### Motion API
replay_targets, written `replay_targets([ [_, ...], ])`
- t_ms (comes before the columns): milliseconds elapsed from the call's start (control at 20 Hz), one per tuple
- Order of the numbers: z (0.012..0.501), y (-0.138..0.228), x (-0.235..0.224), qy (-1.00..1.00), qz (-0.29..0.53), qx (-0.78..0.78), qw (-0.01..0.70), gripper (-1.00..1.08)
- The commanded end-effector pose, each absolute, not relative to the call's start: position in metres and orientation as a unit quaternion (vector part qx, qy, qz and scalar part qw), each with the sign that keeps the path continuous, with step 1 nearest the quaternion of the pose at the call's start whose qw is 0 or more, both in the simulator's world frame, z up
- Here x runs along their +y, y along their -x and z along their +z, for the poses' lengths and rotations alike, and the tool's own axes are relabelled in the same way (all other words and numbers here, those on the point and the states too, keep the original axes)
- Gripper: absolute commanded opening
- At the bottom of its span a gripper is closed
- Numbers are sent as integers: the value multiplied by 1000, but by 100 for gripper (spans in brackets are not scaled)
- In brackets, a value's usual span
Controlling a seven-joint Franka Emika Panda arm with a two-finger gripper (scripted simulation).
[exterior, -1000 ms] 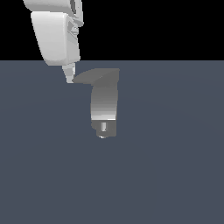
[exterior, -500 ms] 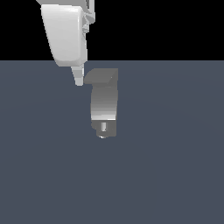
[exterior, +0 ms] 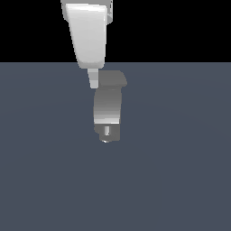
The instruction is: Turn on the faucet by rotating a designated handle.
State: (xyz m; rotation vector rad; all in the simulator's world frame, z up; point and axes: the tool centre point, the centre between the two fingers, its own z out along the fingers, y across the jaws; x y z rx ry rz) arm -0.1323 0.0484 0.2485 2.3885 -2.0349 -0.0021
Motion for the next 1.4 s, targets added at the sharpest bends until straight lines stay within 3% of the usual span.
replay_targets([
  [0, 249, 129, 23, -753, 0, -658, 0, -100],
  [550, 249, 125, -41, -752, 0, -660, 0, -100],
  [650, 249, 124, -25, -759, 0, -651, 0, -100],
  [1350, 249, 84, -66, -756, 0, -655, 0, -100],
])
